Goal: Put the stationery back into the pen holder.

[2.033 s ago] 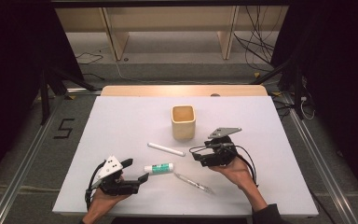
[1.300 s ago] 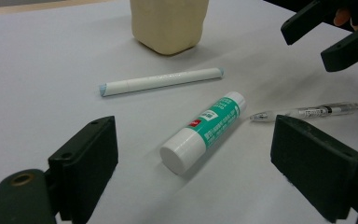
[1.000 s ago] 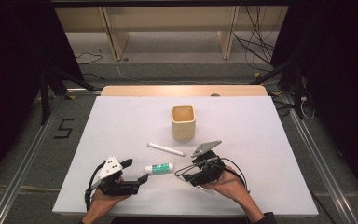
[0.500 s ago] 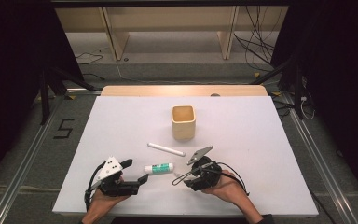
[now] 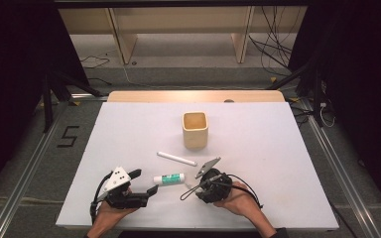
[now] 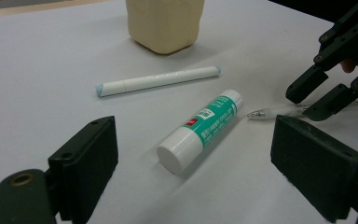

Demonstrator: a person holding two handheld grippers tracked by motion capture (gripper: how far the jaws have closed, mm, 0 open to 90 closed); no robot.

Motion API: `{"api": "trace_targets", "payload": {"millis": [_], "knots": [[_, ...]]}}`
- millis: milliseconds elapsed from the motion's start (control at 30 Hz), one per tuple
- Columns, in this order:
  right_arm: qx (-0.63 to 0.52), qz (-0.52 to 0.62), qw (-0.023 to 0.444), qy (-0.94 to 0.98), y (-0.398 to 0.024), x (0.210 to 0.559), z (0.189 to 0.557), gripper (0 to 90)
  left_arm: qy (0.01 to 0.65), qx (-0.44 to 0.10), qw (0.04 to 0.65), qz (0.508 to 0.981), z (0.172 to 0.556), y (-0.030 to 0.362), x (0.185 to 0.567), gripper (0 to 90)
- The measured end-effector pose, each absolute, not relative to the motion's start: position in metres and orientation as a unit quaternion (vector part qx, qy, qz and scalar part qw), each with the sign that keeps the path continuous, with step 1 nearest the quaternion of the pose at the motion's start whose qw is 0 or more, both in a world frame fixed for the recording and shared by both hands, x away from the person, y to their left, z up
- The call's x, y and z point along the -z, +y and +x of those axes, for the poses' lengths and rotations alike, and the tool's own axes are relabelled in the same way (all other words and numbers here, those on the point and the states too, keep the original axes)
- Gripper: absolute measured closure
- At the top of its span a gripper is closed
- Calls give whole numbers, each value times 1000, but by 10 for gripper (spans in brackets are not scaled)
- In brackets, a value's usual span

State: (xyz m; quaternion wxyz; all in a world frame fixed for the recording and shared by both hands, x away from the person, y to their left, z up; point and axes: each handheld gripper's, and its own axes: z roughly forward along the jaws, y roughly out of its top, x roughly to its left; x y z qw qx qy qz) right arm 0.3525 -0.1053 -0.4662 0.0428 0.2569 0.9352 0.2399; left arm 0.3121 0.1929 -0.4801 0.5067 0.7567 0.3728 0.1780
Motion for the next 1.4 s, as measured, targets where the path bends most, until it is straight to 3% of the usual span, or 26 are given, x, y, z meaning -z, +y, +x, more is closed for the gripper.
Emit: {"api": "trace_targets", "payload": {"millis": [767,1400], "knots": [[-205,249,59,945,-96,468,352,779,374,-177,507,757,312,192,481,146],[-189,233,57,952,-93,466,354,796,374,-177,507,756,312,192,481,146]]}}
